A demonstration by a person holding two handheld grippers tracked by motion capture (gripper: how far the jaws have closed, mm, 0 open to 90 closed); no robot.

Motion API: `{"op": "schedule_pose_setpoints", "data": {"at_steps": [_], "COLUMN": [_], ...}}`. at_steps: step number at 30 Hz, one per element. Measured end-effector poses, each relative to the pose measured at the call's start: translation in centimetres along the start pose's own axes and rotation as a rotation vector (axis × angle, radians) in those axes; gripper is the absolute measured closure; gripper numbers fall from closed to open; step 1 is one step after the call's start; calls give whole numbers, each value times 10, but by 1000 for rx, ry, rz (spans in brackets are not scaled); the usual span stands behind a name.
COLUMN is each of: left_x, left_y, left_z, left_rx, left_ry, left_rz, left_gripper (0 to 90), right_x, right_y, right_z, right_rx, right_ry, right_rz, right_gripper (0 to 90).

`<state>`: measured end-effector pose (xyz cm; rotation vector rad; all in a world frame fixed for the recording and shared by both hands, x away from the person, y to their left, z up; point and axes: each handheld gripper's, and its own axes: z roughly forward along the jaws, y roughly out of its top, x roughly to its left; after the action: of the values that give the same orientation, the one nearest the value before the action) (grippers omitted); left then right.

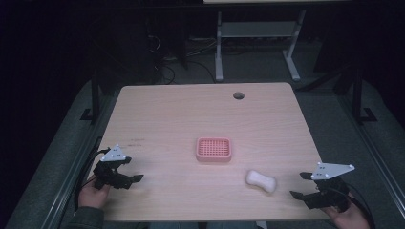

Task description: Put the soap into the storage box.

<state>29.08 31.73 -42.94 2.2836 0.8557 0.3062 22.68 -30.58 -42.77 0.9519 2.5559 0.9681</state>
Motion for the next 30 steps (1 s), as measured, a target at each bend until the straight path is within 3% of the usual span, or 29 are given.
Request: {"op": "schedule_pose_setpoints", "data": {"at_steps": [30], "left_x": [-2], "left_y": [1], "left_z": [-4], "left_rx": [-8], "left_ry": [22], "left_rz": [28], "left_gripper": [149], "right_x": [13], "right_y": [60], "right_z": [25], "right_rx": [127], "right_ry": [55], "right_rz": [-122], "right_gripper": [218]}}
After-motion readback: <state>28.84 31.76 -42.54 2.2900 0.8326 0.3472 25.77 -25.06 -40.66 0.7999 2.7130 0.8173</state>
